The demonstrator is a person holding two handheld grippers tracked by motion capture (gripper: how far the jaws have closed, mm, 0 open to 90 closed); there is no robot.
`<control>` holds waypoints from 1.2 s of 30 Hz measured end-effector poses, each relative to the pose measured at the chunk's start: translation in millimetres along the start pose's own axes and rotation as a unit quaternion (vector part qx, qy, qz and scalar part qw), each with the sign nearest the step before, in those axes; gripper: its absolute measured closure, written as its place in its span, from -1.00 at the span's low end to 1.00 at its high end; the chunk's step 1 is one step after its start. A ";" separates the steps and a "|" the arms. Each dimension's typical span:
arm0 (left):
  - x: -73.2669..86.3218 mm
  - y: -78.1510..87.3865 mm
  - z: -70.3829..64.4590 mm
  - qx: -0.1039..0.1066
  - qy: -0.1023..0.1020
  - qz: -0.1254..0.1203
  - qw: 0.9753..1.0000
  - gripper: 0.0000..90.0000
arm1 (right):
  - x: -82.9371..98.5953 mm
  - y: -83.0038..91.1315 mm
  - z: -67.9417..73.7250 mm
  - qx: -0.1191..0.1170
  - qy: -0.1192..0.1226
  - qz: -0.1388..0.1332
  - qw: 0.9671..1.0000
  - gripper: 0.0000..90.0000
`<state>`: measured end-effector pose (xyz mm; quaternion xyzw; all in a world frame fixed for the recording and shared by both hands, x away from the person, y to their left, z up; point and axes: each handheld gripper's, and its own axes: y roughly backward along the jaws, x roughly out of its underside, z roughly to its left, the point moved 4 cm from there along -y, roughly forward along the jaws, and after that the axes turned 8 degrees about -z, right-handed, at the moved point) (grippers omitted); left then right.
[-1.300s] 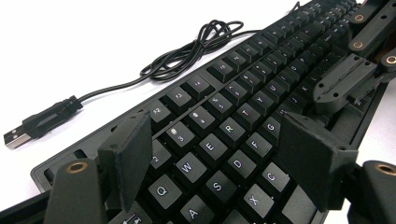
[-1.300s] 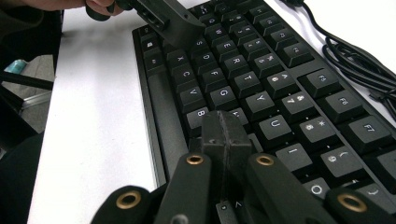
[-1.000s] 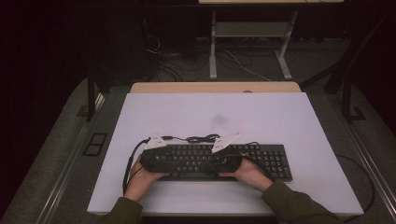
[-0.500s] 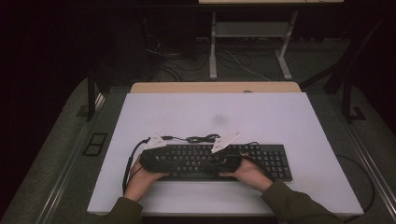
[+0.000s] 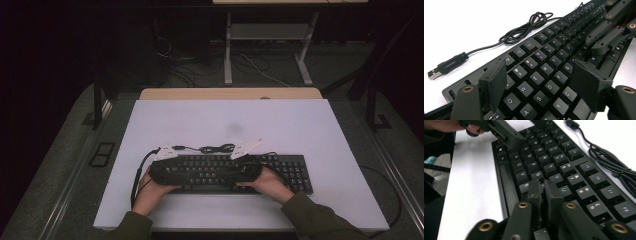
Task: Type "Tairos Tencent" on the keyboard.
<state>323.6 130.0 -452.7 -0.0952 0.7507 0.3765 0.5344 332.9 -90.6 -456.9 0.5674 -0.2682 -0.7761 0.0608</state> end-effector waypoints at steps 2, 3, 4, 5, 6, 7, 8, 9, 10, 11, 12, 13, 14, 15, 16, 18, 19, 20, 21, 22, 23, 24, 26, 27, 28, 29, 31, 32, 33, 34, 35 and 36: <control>0.2 1.0 -0.7 0.000 -0.002 -0.001 1.000 -0.28 | -0.8 1.1 -1.5 0.000 -0.004 -0.005 1.000 0.62; 0.2 1.7 -1.1 0.000 -0.004 -0.002 1.000 -0.24 | -1.0 1.5 -2.1 0.001 -0.006 -0.006 1.000 0.58; 0.2 2.1 -1.5 0.001 -0.004 -0.003 1.000 -0.20 | -1.2 1.7 -2.6 0.003 -0.007 -0.007 1.000 0.52; 0.2 2.6 -2.5 0.002 -0.002 -0.005 1.000 -0.16 | -1.4 1.8 -3.4 0.005 -0.008 -0.008 1.000 0.46; 0.4 3.2 -3.2 0.004 -0.003 -0.004 1.000 -0.10 | -1.5 1.9 -3.9 0.005 -0.009 -0.009 1.000 0.42; 0.5 3.5 -3.9 0.005 -0.004 -0.005 1.000 -0.04 | -1.7 1.8 -4.7 0.008 -0.008 -0.010 1.000 0.36; 0.8 3.9 -4.5 0.008 -0.005 -0.004 1.000 0.01 | -1.8 2.0 -5.4 0.010 -0.009 -0.010 1.000 0.30; 1.2 4.0 -5.4 0.011 -0.004 -0.003 1.000 0.07 | -2.0 2.0 -6.1 0.011 -0.010 -0.011 1.000 0.25; 1.6 4.0 -6.1 0.013 -0.004 -0.003 1.000 0.14 | -2.1 1.8 -6.8 0.012 -0.009 -0.013 1.000 0.20; 2.0 4.3 -6.2 0.016 -0.005 -0.001 1.000 0.23 | -2.3 1.7 -7.3 0.014 -0.012 -0.013 1.000 0.16; 2.3 4.3 -6.7 0.019 -0.004 -0.001 1.000 0.30 | -2.2 1.6 -8.3 0.015 -0.012 -0.014 1.000 0.12; 2.6 4.3 -7.4 0.022 -0.002 0.000 1.000 0.37 | -2.3 1.6 -9.1 0.019 -0.013 -0.015 1.000 0.09; 2.8 4.3 -8.0 0.025 -0.001 0.001 1.000 0.43 | -2.5 1.6 -10.2 0.021 -0.012 -0.016 1.000 0.05; 3.2 4.4 -8.6 0.029 -0.001 0.003 1.000 0.49 | -2.8 1.6 -11.2 0.024 -0.011 -0.018 0.999 0.01; 3.8 4.2 -9.4 0.036 0.000 0.006 0.999 0.57 | -3.1 1.6 -11.9 0.026 -0.011 -0.019 0.999 -0.01; 5.2 3.6 -10.9 0.043 0.002 0.010 0.999 0.71 | -3.6 1.5 -13.2 0.030 -0.015 -0.020 0.999 -0.07; 5.9 3.6 -11.4 0.048 0.001 0.014 0.999 0.77 | -3.9 1.4 -13.9 0.030 -0.015 -0.020 0.999 -0.09; 6.5 3.3 -12.2 0.050 0.001 0.015 0.999 0.83 | -4.1 1.0 -14.5 0.030 -0.015 -0.022 0.999 -0.10; 6.8 3.4 -12.9 0.052 0.002 0.015 0.999 0.88 | -4.3 0.7 -15.1 0.032 -0.015 -0.023 0.999 -0.11; 6.7 3.6 -13.2 0.054 0.002 0.013 0.998 0.93 | -4.6 0.4 -15.3 0.032 -0.016 -0.022 0.999 -0.12; 6.6 4.0 -13.8 0.057 0.004 0.013 0.998 0.98 | -4.9 0.1 -15.5 0.032 -0.017 -0.023 0.999 -0.12; 6.7 4.1 -14.3 0.057 0.006 0.013 0.998 0.98 | -5.2 -0.1 -15.6 0.033 -0.017 -0.023 0.999 -0.13; 7.4 3.7 -15.3 0.060 0.006 0.013 0.998 0.98 | -5.8 -0.8 -16.0 0.032 -0.017 -0.024 0.999 -0.15; 8.2 3.6 -16.1 0.062 0.006 0.016 0.998 0.98 | -6.1 -1.3 -15.8 0.032 -0.018 -0.025 0.999 -0.16; 8.8 2.9 -17.0 0.062 0.007 0.017 0.998 0.98 | -6.5 -1.7 -15.9 0.033 -0.017 -0.026 0.999 -0.17; 9.5 2.4 -17.4 0.065 0.003 0.019 0.998 0.98 | -6.6 -2.1 -16.0 0.032 -0.017 -0.025 0.999 -0.18; 10.3 1.4 -19.1 0.065 0.004 0.020 0.998 0.98 | -7.0 -3.1 -16.2 0.032 -0.016 -0.026 0.999 -0.21; 10.6 1.2 -19.6 0.065 0.003 0.021 0.998 0.98 | -7.1 -3.6 -16.3 0.031 -0.015 -0.026 0.999 -0.23; 10.6 0.9 -20.1 0.066 0.003 0.022 0.998 0.98 | -7.3 -4.2 -16.0 0.030 -0.017 -0.026 0.999 -0.24; 10.7 0.5 -20.8 0.066 0.005 0.021 0.998 0.98 | -7.4 -4.8 -15.9 0.030 -0.016 -0.027 0.999 -0.26; 10.8 0.1 -21.1 0.066 0.006 0.020 0.998 0.98 | -7.6 -5.2 -15.7 0.030 -0.016 -0.027 0.999 -0.26; 11.0 -0.3 -21.2 0.066 0.005 0.021 0.998 0.98 | -7.7 -5.4 -15.5 0.029 -0.016 -0.027 0.999 -0.27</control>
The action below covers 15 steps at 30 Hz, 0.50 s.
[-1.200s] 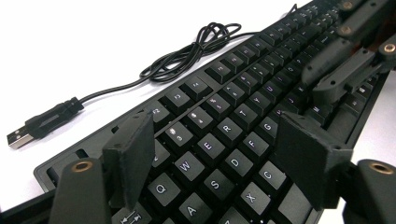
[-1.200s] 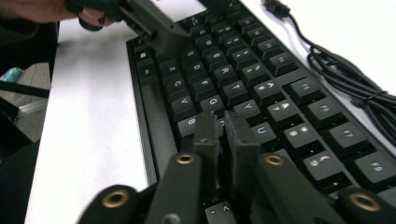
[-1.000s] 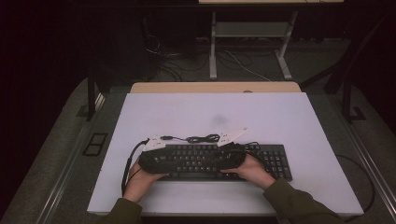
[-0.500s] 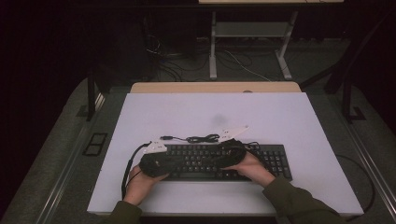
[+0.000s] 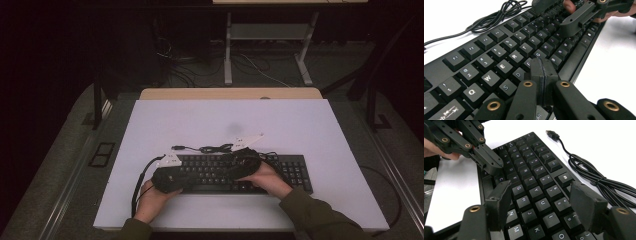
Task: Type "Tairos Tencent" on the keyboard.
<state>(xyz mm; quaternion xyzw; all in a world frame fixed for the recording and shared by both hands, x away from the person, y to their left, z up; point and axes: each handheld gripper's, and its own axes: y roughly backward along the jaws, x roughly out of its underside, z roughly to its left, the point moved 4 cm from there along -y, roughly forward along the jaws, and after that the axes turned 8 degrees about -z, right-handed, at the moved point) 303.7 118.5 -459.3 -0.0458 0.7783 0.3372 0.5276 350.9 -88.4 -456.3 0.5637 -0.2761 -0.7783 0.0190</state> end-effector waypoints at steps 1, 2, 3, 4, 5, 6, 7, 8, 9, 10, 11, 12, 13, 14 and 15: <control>0.2 -0.4 0.1 0.000 -0.001 0.002 1.000 0.98 | -0.1 -0.2 0.1 -0.001 -0.001 0.000 1.000 -0.28; 0.4 -1.1 -0.5 0.000 0.000 0.002 1.000 0.98 | -0.2 -0.5 0.2 -0.002 -0.002 -0.001 1.000 -0.29; 0.6 -1.9 -0.5 0.001 -0.002 0.003 1.000 0.98 | -0.2 -0.6 0.4 -0.002 -0.002 0.000 1.000 -0.30; 0.9 -2.4 -0.5 0.001 -0.004 0.005 1.000 0.98 | -0.2 -0.6 0.6 -0.003 -0.003 0.000 1.000 -0.31; 1.0 -3.2 -0.6 0.001 -0.003 0.005 1.000 0.98 | -0.2 -0.5 0.7 -0.003 -0.003 0.001 1.000 -0.32; 1.1 -3.8 -0.4 0.001 -0.004 0.005 1.000 0.98 | -0.3 -0.4 0.9 -0.003 -0.005 0.001 1.000 -0.33; 1.4 -4.3 -0.5 0.001 -0.003 0.007 1.000 0.98 | -0.2 -0.5 1.0 -0.004 -0.005 0.001 1.000 -0.34; 1.6 -4.8 -0.5 0.002 -0.004 0.008 1.000 0.98 | -0.3 -0.5 1.0 -0.004 -0.005 0.001 1.000 -0.35; 1.8 -5.1 -0.5 0.003 -0.005 0.009 1.000 0.98 | -0.2 -0.5 1.2 -0.004 -0.005 0.002 1.000 -0.35; 1.9 -5.4 -0.7 0.002 -0.006 0.009 1.000 0.98 | -0.1 -0.7 1.0 -0.004 -0.004 0.001 1.000 -0.36; 2.1 -5.7 -1.0 0.002 -0.004 0.009 1.000 0.98 | -0.1 -0.8 1.0 -0.004 -0.003 0.001 1.000 -0.36; 2.3 -5.9 -1.2 0.002 -0.005 0.011 1.000 0.98 | -0.1 -0.8 1.2 -0.004 -0.004 0.001 1.000 -0.36; 2.6 -6.2 -1.4 0.002 -0.006 0.013 1.000 0.98 | 0.0 -0.8 1.2 -0.004 -0.005 0.002 1.000 -0.36; 2.9 -6.9 -1.6 0.003 -0.007 0.013 1.000 0.98 | 0.0 -0.8 1.2 -0.004 -0.005 0.002 1.000 -0.36; 3.1 -7.2 -1.8 0.005 -0.005 0.013 1.000 0.98 | -0.1 -0.7 1.2 -0.003 -0.005 0.002 1.000 -0.36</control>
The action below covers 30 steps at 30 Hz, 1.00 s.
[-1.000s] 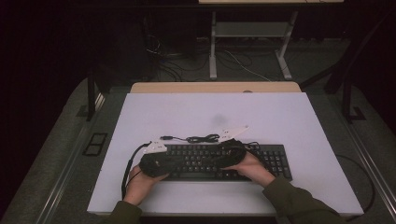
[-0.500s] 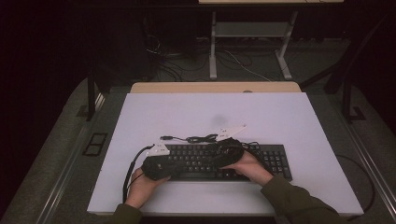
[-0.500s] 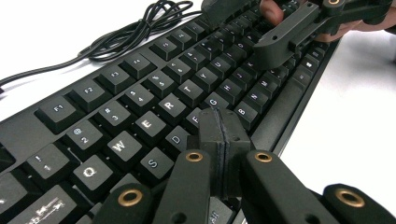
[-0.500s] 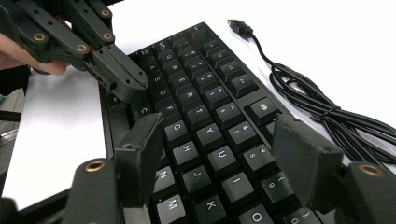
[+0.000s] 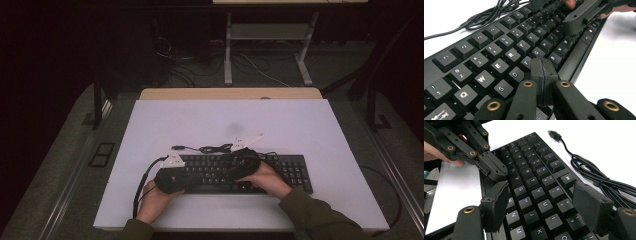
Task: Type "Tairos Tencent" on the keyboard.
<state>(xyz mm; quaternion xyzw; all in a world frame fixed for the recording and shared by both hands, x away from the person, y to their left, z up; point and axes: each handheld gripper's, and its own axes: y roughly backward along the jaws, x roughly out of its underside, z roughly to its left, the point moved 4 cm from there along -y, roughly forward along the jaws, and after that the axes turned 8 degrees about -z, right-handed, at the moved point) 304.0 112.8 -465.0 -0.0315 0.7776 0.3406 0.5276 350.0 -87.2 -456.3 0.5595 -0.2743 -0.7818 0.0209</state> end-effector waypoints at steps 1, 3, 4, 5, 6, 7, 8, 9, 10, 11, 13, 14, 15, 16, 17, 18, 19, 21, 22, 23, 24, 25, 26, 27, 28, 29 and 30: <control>0.2 -0.6 -0.5 0.000 0.001 0.000 1.000 0.98 | -0.1 0.0 -0.2 0.000 0.000 -0.001 1.000 -0.36; 1.8 -2.3 -1.1 -0.002 -0.007 0.007 1.000 0.98 | -0.1 0.2 -0.2 0.001 0.000 0.000 1.000 -0.36; 1.5 -2.2 -1.3 -0.001 -0.005 0.007 1.000 0.98 | 0.0 0.2 -0.4 0.001 0.000 0.001 1.000 -0.36; 1.4 -2.2 -1.7 -0.001 -0.006 0.007 1.000 0.98 | 0.0 0.1 -0.4 0.001 0.000 0.001 1.000 -0.36; 1.4 -2.2 -1.6 -0.001 -0.008 0.008 1.000 0.98 | 0.0 0.1 -0.2 0.001 0.000 0.001 1.000 -0.36; 1.4 -2.1 -1.7 -0.002 -0.007 0.007 1.000 0.98 | 0.0 0.0 0.0 0.001 -0.001 0.000 1.000 -0.36; 1.2 -2.1 -1.7 -0.001 -0.007 0.007 1.000 0.98 | -0.1 0.0 0.0 0.001 0.000 -0.001 1.000 -0.36; 1.0 -1.9 -1.7 -0.001 -0.007 0.006 1.000 0.98 | -0.1 0.0 0.0 0.001 0.000 -0.002 1.000 -0.36; 0.8 -1.7 -1.7 -0.001 -0.007 0.006 1.000 0.98 | -0.1 0.0 0.0 0.001 0.000 -0.002 1.000 -0.36; 0.5 -1.2 -1.5 -0.003 -0.008 0.006 1.000 0.98 | -0.2 0.1 -0.1 0.001 0.001 -0.002 1.000 -0.36; -0.6 0.0 -1.3 -0.001 -0.007 0.001 1.000 0.98 | -0.3 0.4 -0.3 0.001 0.000 -0.003 1.000 -0.36; -0.9 0.4 -1.2 -0.003 -0.008 0.002 1.000 0.98 | -0.4 0.5 -0.4 0.001 -0.001 -0.003 1.000 -0.36; -0.8 0.8 -1.0 -0.003 -0.007 0.002 1.000 0.98 | -0.5 0.7 -0.4 0.001 0.000 -0.003 1.000 -0.36; -0.8 1.1 -0.8 -0.003 -0.007 0.002 1.000 0.98 | -0.6 1.0 -0.3 0.001 0.000 -0.004 1.000 -0.36; -1.0 1.3 -0.5 -0.004 -0.008 0.001 1.000 0.98 | -0.6 1.4 -0.2 0.001 0.000 -0.003 1.000 -0.36; -1.2 1.6 -0.5 -0.004 -0.007 0.000 1.000 0.98 | -0.7 1.8 -0.2 0.001 0.000 -0.004 1.000 -0.36; -1.8 1.7 -0.1 -0.004 -0.009 0.000 1.000 0.98 | -0.8 2.3 -0.3 0.001 0.000 -0.005 1.000 -0.36; -2.9 2.1 0.1 -0.004 -0.008 -0.002 1.000 0.98 | -0.8 3.4 -0.6 0.003 -0.002 -0.005 1.000 -0.36; -3.5 2.2 0.2 -0.005 -0.008 -0.002 1.000 0.98 | -0.8 4.0 -0.6 0.004 -0.003 -0.005 1.000 -0.36; -4.0 2.4 0.6 -0.005 -0.009 -0.003 1.000 0.98 | -0.6 4.6 -0.7 0.005 -0.003 -0.005 1.000 -0.37; -4.5 2.3 1.0 -0.004 -0.011 -0.004 1.000 0.98 | -0.5 5.2 -1.0 0.006 -0.003 -0.005 1.000 -0.37; -4.9 2.3 1.1 -0.004 -0.009 -0.005 1.000 0.98 | -0.4 5.9 -1.3 0.007 -0.002 -0.005 1.000 -0.37; -5.3 2.4 1.3 -0.004 -0.008 -0.005 1.000 0.98 | -0.3 6.5 -1.4 0.008 -0.003 -0.005 1.000 -0.38; -5.6 2.5 1.8 -0.004 -0.009 -0.005 1.000 0.98 | -0.2 7.0 -1.5 0.009 -0.005 -0.006 1.000 -0.38; -5.9 2.7 2.3 -0.004 -0.010 -0.004 1.000 0.98 | 0.1 7.7 -1.7 0.010 -0.004 -0.006 1.000 -0.38; -6.3 2.6 2.8 -0.005 -0.011 -0.005 1.000 0.98 | 0.4 8.3 -1.9 0.011 -0.005 -0.006 1.000 -0.38; -6.7 2.7 3.5 -0.005 -0.012 -0.005 1.000 0.98 | 0.8 8.9 -2.1 0.012 -0.004 -0.006 1.000 -0.38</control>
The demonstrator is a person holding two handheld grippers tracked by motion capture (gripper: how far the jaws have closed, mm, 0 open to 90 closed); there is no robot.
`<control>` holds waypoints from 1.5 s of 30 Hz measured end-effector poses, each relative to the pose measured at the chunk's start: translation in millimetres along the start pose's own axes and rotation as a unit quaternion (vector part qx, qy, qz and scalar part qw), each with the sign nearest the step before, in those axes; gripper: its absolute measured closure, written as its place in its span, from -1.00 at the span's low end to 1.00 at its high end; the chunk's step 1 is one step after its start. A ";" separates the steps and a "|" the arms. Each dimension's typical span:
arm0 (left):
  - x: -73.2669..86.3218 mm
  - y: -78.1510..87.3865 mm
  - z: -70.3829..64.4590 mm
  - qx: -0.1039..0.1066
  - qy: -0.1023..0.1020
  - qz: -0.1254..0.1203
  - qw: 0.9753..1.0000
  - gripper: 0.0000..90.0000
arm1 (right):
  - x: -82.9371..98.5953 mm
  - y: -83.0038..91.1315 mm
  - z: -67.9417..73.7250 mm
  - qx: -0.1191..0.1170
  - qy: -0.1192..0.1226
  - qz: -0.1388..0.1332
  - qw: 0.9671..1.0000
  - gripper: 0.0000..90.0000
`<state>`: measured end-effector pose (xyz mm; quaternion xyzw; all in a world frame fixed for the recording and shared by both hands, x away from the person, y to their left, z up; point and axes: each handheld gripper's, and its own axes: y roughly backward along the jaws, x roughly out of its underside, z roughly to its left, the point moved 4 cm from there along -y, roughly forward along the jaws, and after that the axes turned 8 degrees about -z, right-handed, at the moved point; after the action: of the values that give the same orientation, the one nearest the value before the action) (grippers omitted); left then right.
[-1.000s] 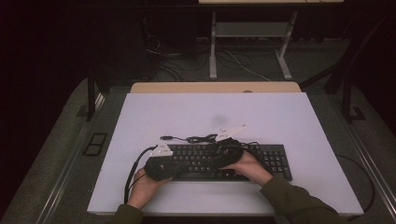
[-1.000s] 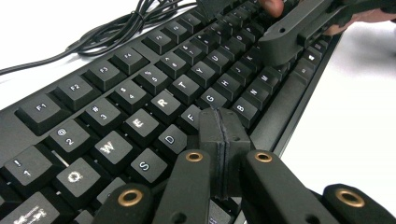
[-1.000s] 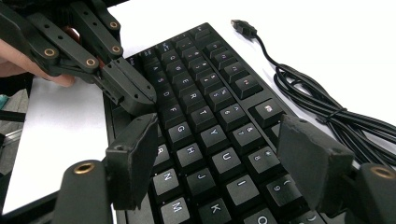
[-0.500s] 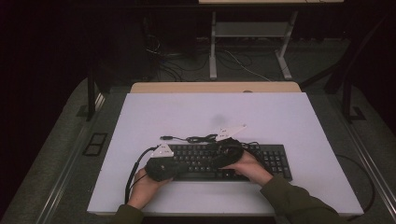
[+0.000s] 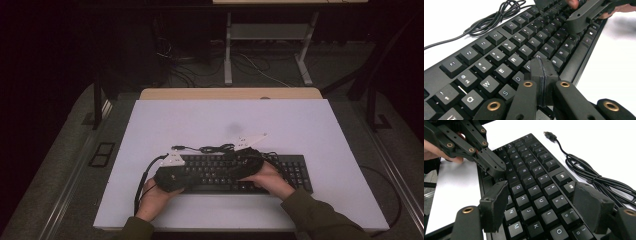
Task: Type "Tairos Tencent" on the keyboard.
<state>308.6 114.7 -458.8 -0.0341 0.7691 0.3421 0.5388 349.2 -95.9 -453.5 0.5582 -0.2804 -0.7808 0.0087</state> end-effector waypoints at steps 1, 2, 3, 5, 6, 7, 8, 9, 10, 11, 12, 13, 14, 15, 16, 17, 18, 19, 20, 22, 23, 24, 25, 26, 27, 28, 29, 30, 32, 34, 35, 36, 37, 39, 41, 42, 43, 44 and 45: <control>-0.3 0.2 0.5 0.000 0.000 0.000 1.000 0.98 | 0.3 0.6 -0.1 0.000 -0.001 0.000 1.000 -0.38; -0.7 0.2 0.9 -0.001 0.002 -0.001 1.000 0.98 | 0.6 1.3 -0.3 0.001 -0.001 0.001 1.000 -0.38; -0.9 0.2 1.7 -0.002 0.001 -0.001 1.000 0.98 | 1.0 1.9 -0.4 0.002 -0.002 0.000 1.000 -0.38; -1.4 -0.1 2.9 -0.002 0.002 -0.001 1.000 0.98 | 1.6 3.1 -1.0 0.005 0.000 0.000 1.000 -0.38; -1.6 -0.2 3.5 -0.002 0.001 -0.001 1.000 0.98 | 1.9 3.7 -1.0 0.006 -0.002 -0.001 1.000 -0.38; -2.0 -0.4 3.9 -0.003 0.002 -0.001 1.000 0.98 | 2.2 4.5 -1.3 0.006 -0.002 -0.001 1.000 -0.38; -2.4 -0.5 4.7 -0.003 0.001 -0.001 1.000 0.98 | 2.6 5.3 -1.5 0.007 -0.003 0.000 1.000 -0.38; -2.7 -0.7 5.3 -0.003 0.000 -0.001 1.000 0.98 | 2.9 6.0 -1.6 0.008 -0.004 -0.001 1.000 -0.38; -3.1 -0.9 5.8 -0.004 0.000 -0.001 1.000 0.98 | 3.3 6.8 -2.2 0.009 -0.003 -0.002 1.000 -0.38; -3.4 -1.4 6.3 -0.004 0.001 -0.003 1.000 0.98 | 3.8 7.8 -2.3 0.011 -0.005 -0.002 1.000 -0.38; -3.6 -1.8 7.1 -0.004 -0.001 -0.001 1.000 0.98 | 4.2 8.9 -2.8 0.012 -0.004 -0.002 1.000 -0.38; -3.8 -2.4 7.6 -0.005 0.000 -0.001 1.000 0.98 | 4.7 9.8 -2.9 0.013 -0.005 -0.002 1.000 -0.38; -3.9 -2.9 8.3 -0.005 0.000 0.000 1.000 0.98 | 5.0 10.8 -3.4 0.015 -0.005 -0.003 1.000 -0.38; -4.0 -3.0 9.1 -0.005 -0.001 0.002 1.000 0.98 | 5.4 11.7 -3.6 0.015 -0.007 -0.003 1.000 -0.38; -4.4 -3.3 10.0 -0.005 -0.003 0.002 1.000 0.98 | 5.8 12.6 -4.1 0.017 -0.007 -0.003 1.000 -0.38; -4.9 -3.5 10.5 -0.006 -0.002 0.002 1.000 0.98 | 6.1 13.3 -4.2 0.018 -0.007 -0.004 1.000 -0.38; -5.4 -3.5 11.3 -0.006 -0.003 0.002 1.000 0.98 | 6.6 14.4 -4.4 0.019 -0.009 -0.004 1.000 -0.38; -6.0 -3.7 12.0 -0.007 -0.004 0.000 1.000 0.98 | 6.9 15.1 -4.6 0.020 -0.009 -0.005 1.000 -0.38; -6.3 -3.9 12.9 -0.008 -0.004 0.000 1.000 0.98 | 7.3 16.0 -4.9 0.021 -0.008 -0.005 1.000 -0.38; -6.5 -4.3 14.4 -0.011 -0.005 0.003 1.000 0.98 | 8.1 17.7 -5.6 0.024 -0.009 -0.006 1.000 -0.38; -6.5 -4.9 15.5 -0.013 -0.005 0.003 1.000 0.98 | 8.4 18.6 -5.7 0.025 -0.011 -0.006 1.000 -0.38; -6.5 -4.9 16.4 -0.014 -0.005 0.005 1.000 0.98 | 8.7 19.3 -6.1 0.026 -0.012 -0.006 1.000 -0.38; -6.7 -5.3 17.4 -0.015 -0.004 0.003 1.000 0.98 | 9.1 20.1 -6.6 0.026 -0.011 -0.007 1.000 -0.38; -6.8 -5.2 18.5 -0.016 -0.006 0.005 1.000 0.98 | 9.5 20.9 -6.8 0.028 -0.012 -0.007 0.999 -0.38; -7.0 -5.2 19.2 -0.017 -0.006 0.006 1.000 0.98 | 9.7 21.7 -7.2 0.029 -0.013 -0.007 0.999 -0.38; -7.4 -5.3 20.1 -0.018 -0.007 0.005 1.000 0.98 | 9.9 22.4 -7.5 0.030 -0.014 -0.008 0.999 -0.38; -7.7 -5.4 20.7 -0.019 -0.007 0.004 1.000 0.98 | 10.1 23.2 -7.6 0.032 -0.016 -0.008 0.999 -0.38; -7.8 -5.5 21.2 -0.020 -0.006 0.004 1.000 0.98 | 10.2 23.8 -7.8 0.033 -0.015 -0.009 0.999 -0.38; -7.9 -6.0 22.5 -0.022 -0.006 0.005 1.000 0.98 | 10.7 24.8 -8.3 0.034 -0.015 -0.010 0.999 -0.38; -7.8 -6.5 24.3 -0.024 -0.006 0.006 1.000 0.98 | 11.2 25.5 -8.5 0.035 -0.016 -0.009 0.999 -0.38; -7.8 -6.5 25.4 -0.024 -0.006 0.005 1.000 0.98 | 11.4 25.8 -8.7 0.036 -0.016 -0.010 0.999 -0.38; -7.8 -6.5 26.3 -0.027 -0.004 0.006 1.000 0.98 | 11.5 26.1 -8.7 0.035 -0.015 -0.010 0.999 -0.38; -7.8 -6.4 27.2 -0.027 -0.003 0.006 1.000 0.98 | 11.6 26.4 -8.8 0.036 -0.015 -0.010 0.999 -0.38; -8.1 -6.5 29.0 -0.027 -0.004 0.005 1.000 0.98 | 11.6 27.0 -8.9 0.037 -0.016 -0.010 0.999 -0.38; -8.2 -6.8 29.5 -0.028 -0.003 0.005 1.000 0.98 | 11.8 27.6 -9.2 0.038 -0.016 -0.010 0.999 -0.38; -8.2 -6.9 29.6 -0.028 -0.003 0.006 1.000 0.98 | 11.9 27.8 -9.3 0.038 -0.016 -0.011 0.999 -0.38; -8.3 -7.0 29.7 -0.028 -0.004 0.006 1.000 0.98 | 12.0 27.9 -9.2 0.039 -0.017 -0.011 0.999 -0.38; -8.4 -7.2 29.8 -0.028 -0.004 0.007 1.000 0.98 | 12.0 28.0 -9.3 0.040 -0.017 -0.011 0.999 -0.38; -8.4 -7.4 29.8 -0.028 -0.004 0.006 1.000 0.98 | 12.0 28.2 -9.3 0.040 -0.017 -0.011 0.999 -0.38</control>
<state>339.3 123.2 -460.7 -0.0433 0.7570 0.3672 0.5387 344.4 -127.5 -453.3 0.5479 -0.3054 -0.7783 -0.0272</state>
